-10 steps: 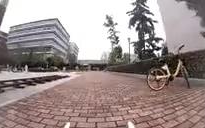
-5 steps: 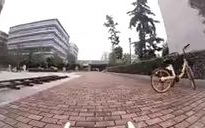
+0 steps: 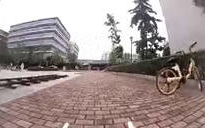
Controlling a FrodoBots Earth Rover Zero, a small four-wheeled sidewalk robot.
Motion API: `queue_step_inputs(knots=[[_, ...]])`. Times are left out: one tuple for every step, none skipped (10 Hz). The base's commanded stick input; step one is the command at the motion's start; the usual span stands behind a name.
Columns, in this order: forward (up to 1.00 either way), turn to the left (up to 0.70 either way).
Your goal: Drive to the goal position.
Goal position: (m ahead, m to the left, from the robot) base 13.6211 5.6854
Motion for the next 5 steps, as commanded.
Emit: queue_step_inputs(knots=[[0.45, 0.00], [0.45, 0.00], [0.45, 0.00], [0.45, 0.00], [0.45, 0.00]])
